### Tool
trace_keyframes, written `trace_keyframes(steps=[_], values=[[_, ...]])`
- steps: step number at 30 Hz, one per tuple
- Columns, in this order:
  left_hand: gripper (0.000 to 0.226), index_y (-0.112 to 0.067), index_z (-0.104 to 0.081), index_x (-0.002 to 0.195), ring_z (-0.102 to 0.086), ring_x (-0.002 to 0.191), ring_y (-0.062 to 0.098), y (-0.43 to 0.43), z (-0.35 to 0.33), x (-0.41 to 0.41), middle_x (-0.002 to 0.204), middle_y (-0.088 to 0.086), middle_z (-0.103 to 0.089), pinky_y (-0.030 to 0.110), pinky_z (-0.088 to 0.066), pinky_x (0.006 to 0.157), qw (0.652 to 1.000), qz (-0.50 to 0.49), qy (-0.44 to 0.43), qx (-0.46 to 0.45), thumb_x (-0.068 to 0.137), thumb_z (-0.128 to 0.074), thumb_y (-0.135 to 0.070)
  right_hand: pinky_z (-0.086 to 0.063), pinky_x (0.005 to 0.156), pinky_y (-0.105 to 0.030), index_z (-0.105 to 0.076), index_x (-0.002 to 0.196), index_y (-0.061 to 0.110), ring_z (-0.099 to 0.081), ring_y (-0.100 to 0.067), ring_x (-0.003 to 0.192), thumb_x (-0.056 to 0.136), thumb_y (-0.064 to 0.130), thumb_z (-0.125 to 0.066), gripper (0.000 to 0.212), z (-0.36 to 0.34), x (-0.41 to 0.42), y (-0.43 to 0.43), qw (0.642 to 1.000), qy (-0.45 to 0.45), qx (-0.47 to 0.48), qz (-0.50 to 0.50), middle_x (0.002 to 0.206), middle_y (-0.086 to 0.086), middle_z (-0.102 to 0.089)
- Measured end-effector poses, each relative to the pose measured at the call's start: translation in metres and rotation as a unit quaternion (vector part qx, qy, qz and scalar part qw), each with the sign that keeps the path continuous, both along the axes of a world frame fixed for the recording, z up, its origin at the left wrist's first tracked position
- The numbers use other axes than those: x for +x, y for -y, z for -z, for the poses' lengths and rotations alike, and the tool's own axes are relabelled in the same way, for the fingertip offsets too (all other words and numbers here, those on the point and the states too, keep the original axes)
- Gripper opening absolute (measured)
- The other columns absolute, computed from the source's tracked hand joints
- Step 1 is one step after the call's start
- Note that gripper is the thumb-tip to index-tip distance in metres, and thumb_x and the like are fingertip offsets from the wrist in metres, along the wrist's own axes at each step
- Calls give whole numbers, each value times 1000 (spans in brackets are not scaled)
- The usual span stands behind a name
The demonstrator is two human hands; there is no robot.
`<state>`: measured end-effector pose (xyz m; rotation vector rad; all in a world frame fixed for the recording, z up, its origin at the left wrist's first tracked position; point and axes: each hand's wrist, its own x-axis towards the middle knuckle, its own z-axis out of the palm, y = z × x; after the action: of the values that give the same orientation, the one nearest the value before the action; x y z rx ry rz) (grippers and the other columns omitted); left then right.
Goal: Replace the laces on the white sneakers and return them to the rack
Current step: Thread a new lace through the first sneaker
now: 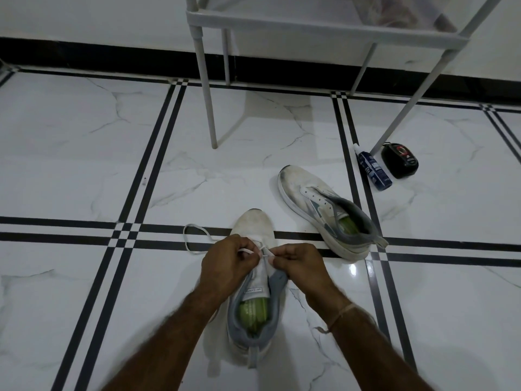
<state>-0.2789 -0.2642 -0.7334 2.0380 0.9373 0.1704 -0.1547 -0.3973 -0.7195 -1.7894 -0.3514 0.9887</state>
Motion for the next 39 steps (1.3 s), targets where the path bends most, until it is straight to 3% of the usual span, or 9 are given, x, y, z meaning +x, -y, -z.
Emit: trace_keyframes(steps=[16,22,26,29,32,34,36,37,39], values=[[9,-26,-68,85,-60,78,10,17,6,-2,82,-10,-66,30,-47,71,996,-42,22,70,87,-73,-34,-62,82,-33,-82,95,13,-76,-23,87,86,5,-77,14,5,-5,1,999,29,21,3,87,-3,-80],[9,-26,-70,85,-59,76,6,14,4,2,81,-10,-66,23,-41,66,997,13,18,75,88,-73,-34,-61,89,-41,-82,96,12,-76,-24,91,93,11,-71,12,9,-7,2,999,20,27,-10,89,-7,-80],[13,-26,-71,82,-64,79,0,6,9,1,81,-13,-70,21,-44,69,999,-8,32,2,90,-72,-36,-59,80,-36,-77,106,0,-71,-24,87,97,7,-65,16,10,-4,7,996,-73,53,8,98,-21,-77],[10,-28,-72,85,-65,84,-1,3,10,-1,86,-15,-71,27,-51,77,999,11,38,-11,88,-72,-37,-54,64,-23,-73,99,-5,-67,-17,74,93,1,-69,9,13,-8,4,996,-80,37,8,82,-13,-74],[18,-31,-72,84,-65,84,2,-3,12,-7,86,-14,-70,33,-53,78,998,48,38,3,83,-68,-48,-51,64,-27,-69,84,7,-62,-20,73,98,3,-60,17,7,-7,-4,994,-97,32,37,75,-5,-69],[22,-33,-71,82,-64,83,4,-9,13,-11,84,-15,-69,32,-53,75,998,60,37,0,81,-68,-56,-54,71,-33,-63,79,12,-64,-17,68,104,7,-46,30,-14,14,-6,943,-241,164,164,73,-3,-67],[19,-39,-71,78,-64,85,6,-13,15,-12,82,-18,-70,30,-50,75,997,51,49,-12,78,-72,-57,-53,59,-27,-54,83,15,-53,-9,54,108,11,-39,29,-44,45,-1,870,-297,308,243,66,2,-57],[16,-41,-70,76,-64,86,7,-14,14,-11,81,-19,-70,30,-49,76,997,47,55,-9,76,-75,-56,-47,54,-23,-52,86,15,-46,-8,52,108,13,-41,25,-55,56,3,889,-242,314,227,66,3,-52],[14,-42,-71,78,-62,90,10,-15,16,-10,81,-20,-70,36,-50,81,998,34,58,14,76,-78,-53,-48,58,-25,-57,90,13,-52,-11,63,104,17,-54,14,-58,58,3,975,-6,197,101,76,2,-58]])
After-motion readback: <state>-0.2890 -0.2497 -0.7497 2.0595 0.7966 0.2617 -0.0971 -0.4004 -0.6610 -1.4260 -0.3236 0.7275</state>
